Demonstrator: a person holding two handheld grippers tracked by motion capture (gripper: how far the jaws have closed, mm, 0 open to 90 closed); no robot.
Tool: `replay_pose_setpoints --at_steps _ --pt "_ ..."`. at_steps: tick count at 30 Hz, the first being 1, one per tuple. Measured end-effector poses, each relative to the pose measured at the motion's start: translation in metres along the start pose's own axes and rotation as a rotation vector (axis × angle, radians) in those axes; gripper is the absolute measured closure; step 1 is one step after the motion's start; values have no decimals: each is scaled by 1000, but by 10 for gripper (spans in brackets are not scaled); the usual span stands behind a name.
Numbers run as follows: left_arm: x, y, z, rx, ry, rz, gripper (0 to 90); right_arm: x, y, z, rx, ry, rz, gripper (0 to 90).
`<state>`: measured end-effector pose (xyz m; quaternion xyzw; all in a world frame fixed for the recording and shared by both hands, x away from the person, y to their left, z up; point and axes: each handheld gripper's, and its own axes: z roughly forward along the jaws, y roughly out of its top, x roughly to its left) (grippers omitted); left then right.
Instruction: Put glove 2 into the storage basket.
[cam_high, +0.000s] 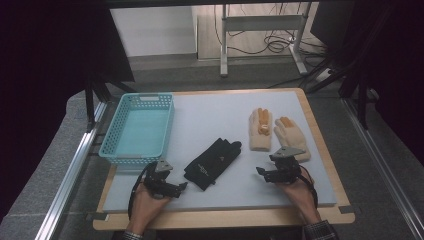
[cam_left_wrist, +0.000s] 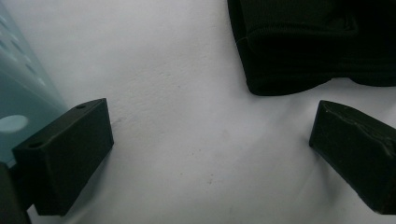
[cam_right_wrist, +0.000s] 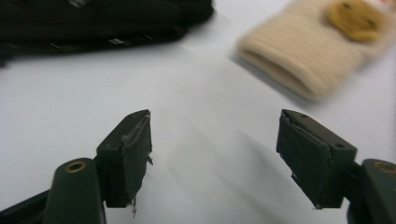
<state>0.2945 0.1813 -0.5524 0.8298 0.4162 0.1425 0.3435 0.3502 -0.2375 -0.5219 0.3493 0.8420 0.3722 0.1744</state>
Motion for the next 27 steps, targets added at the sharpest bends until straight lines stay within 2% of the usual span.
replay_pose_setpoints --at_steps 4,8,18,20,24,27 --pt "0 0 0 0 0 0 0 -5 -6 2 29 -31 -9 220" --pt "0 0 0 0 0 -1 1 -9 -9 4 25 -12 15 204" --pt "-1 0 -1 -3 1 -5 7 -7 -10 5 26 -23 4 202" --pt "-2 1 -3 5 -16 -4 7 -7 -10 5 26 -23 4 202" --pt "-7 6 -8 -1 -77 -2 7 -7 -10 5 26 -23 4 202" --pt "-12 13 -10 -4 -97 9 0 -7 -10 5 26 -24 4 202"
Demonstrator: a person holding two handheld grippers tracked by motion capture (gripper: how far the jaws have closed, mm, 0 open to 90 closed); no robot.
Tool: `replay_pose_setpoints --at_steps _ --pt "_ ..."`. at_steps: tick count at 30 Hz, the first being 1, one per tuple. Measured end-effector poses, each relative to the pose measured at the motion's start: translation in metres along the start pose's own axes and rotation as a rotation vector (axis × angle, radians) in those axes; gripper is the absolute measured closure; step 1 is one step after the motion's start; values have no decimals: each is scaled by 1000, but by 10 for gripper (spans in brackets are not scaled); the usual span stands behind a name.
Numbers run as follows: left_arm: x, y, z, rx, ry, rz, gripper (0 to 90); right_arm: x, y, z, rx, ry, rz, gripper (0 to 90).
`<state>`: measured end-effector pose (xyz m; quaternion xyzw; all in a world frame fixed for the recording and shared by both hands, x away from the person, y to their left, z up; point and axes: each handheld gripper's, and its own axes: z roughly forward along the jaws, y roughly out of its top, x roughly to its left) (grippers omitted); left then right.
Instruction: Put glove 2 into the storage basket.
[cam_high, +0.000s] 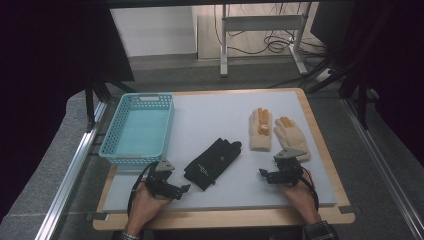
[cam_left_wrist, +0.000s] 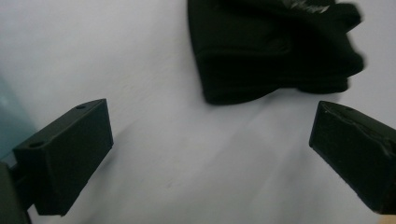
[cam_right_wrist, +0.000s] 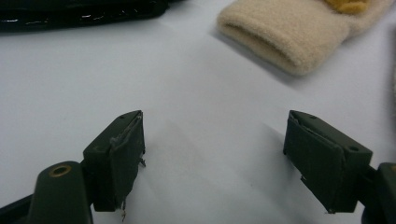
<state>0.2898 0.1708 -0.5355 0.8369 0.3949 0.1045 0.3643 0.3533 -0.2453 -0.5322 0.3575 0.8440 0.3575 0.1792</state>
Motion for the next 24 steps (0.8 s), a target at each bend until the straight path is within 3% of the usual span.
replay_pose_setpoints --at_steps 7,10,18,22,24 --pt "-14 31 9 0 -21 49 0 0 0 0 0 0 0 202" --pt "-20 49 17 11 -16 51 0 0 0 0 0 0 0 202" --pt "-38 83 55 58 6 90 0 0 0 0 1 1 2 202" --pt "-36 90 71 86 64 98 0 0 0 0 1 1 2 202" --pt "-30 91 76 97 53 70 0 0 0 0 1 1 2 202"
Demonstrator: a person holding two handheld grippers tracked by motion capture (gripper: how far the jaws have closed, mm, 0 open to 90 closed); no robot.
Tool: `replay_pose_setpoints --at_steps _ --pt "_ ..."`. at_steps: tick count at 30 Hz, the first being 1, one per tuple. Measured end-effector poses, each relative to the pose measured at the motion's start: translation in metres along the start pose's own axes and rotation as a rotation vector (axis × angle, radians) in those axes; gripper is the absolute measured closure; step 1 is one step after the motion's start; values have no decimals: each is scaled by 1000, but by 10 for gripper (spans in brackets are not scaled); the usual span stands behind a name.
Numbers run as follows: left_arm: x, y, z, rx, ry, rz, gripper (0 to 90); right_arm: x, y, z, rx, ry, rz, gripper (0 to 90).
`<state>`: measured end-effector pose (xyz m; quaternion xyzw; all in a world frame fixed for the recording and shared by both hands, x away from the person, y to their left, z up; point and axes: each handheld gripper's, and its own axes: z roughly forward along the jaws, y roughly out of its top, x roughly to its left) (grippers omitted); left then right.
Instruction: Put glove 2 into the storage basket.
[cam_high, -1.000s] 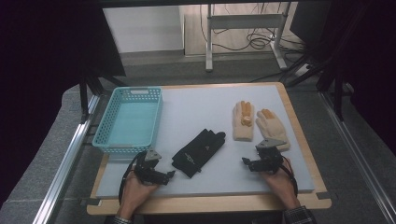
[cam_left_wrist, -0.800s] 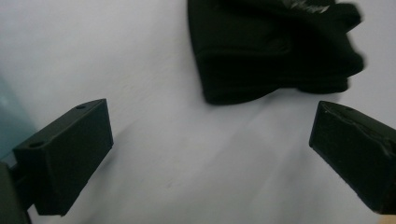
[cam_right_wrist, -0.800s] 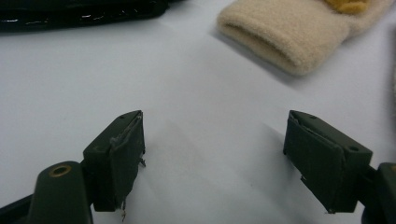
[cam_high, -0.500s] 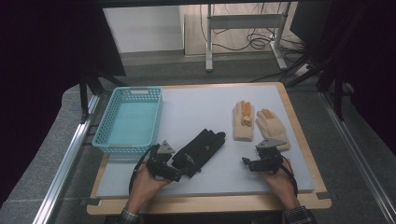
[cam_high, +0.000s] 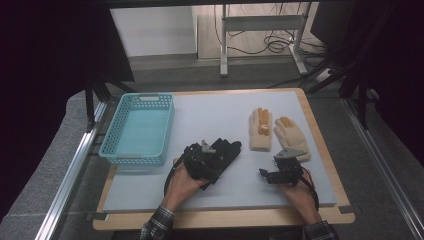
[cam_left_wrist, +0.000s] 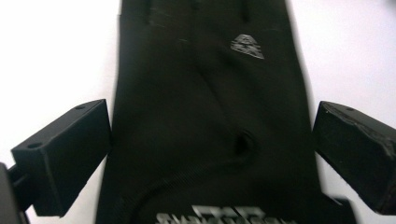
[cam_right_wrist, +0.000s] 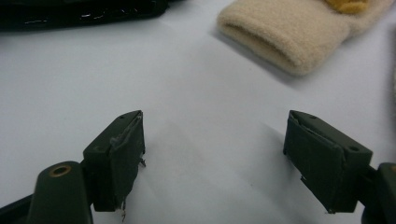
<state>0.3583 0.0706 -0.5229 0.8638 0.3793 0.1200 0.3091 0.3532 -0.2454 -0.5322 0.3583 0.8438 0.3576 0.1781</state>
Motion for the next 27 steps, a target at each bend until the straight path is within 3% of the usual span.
replay_pose_setpoints --at_steps 3,4,7,12,15,18,25,27 --pt "8 0 7 30 -43 -43 0 0 0 0 0 0 0 202" --pt "10 -1 10 46 -66 -49 0 0 0 0 0 0 0 202" --pt "6 -2 9 49 -79 -51 0 0 0 0 0 0 0 202" --pt "-9 -2 11 83 -29 27 0 0 0 0 -1 0 -2 202" --pt "-9 -2 9 89 -28 22 9 0 0 0 0 -1 0 202" --pt "-7 -1 5 89 -20 11 102 0 0 0 -1 -1 -2 202" --pt "7 -3 -4 61 0 -26 490 0 0 0 1 -2 0 202" --pt "10 -3 -5 53 -13 -41 546 0 0 0 1 -2 0 202"
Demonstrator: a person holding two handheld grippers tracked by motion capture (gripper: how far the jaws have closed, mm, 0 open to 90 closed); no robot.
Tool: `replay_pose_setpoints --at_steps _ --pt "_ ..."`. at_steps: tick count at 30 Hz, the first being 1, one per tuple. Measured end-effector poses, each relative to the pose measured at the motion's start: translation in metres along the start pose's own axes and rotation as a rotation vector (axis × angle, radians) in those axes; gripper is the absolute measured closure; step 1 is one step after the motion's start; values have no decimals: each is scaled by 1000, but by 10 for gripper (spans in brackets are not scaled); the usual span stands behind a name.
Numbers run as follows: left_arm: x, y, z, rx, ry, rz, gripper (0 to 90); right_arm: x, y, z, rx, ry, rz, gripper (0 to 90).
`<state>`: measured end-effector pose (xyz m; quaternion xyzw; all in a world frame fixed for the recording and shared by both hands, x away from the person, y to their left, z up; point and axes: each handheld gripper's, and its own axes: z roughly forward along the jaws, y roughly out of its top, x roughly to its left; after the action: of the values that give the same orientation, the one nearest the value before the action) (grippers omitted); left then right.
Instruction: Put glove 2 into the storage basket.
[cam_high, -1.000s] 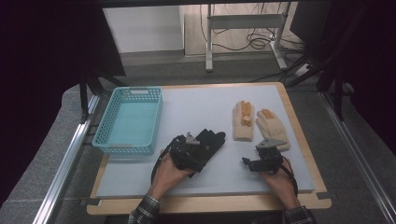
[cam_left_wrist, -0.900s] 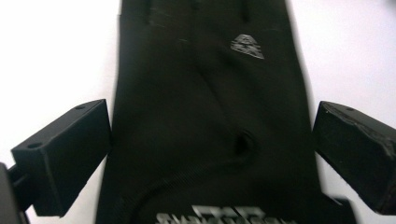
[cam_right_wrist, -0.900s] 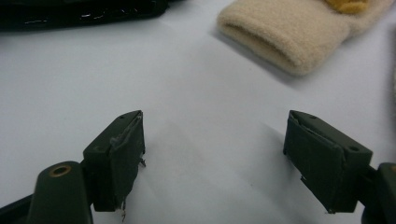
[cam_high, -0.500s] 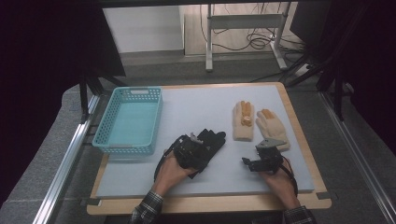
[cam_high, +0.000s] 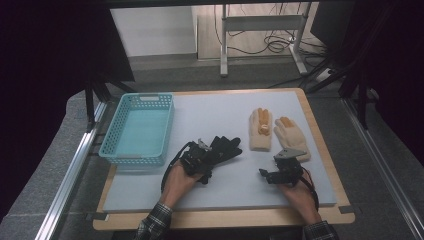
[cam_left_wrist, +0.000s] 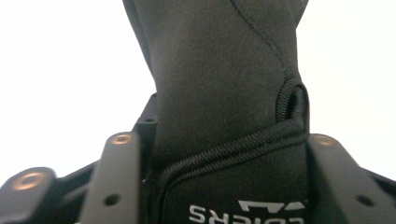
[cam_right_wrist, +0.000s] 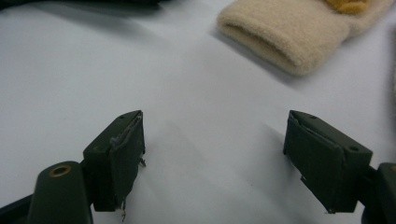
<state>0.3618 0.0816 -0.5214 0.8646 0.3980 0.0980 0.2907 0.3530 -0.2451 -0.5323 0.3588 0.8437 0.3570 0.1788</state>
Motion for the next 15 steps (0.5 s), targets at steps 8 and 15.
replay_pose_setpoints --at_steps 8,15 --pt "7 7 -9 -22 25 -16 613 0 0 0 0 1 0 202" --pt "19 21 -30 -51 44 -40 609 0 0 0 0 1 0 202"
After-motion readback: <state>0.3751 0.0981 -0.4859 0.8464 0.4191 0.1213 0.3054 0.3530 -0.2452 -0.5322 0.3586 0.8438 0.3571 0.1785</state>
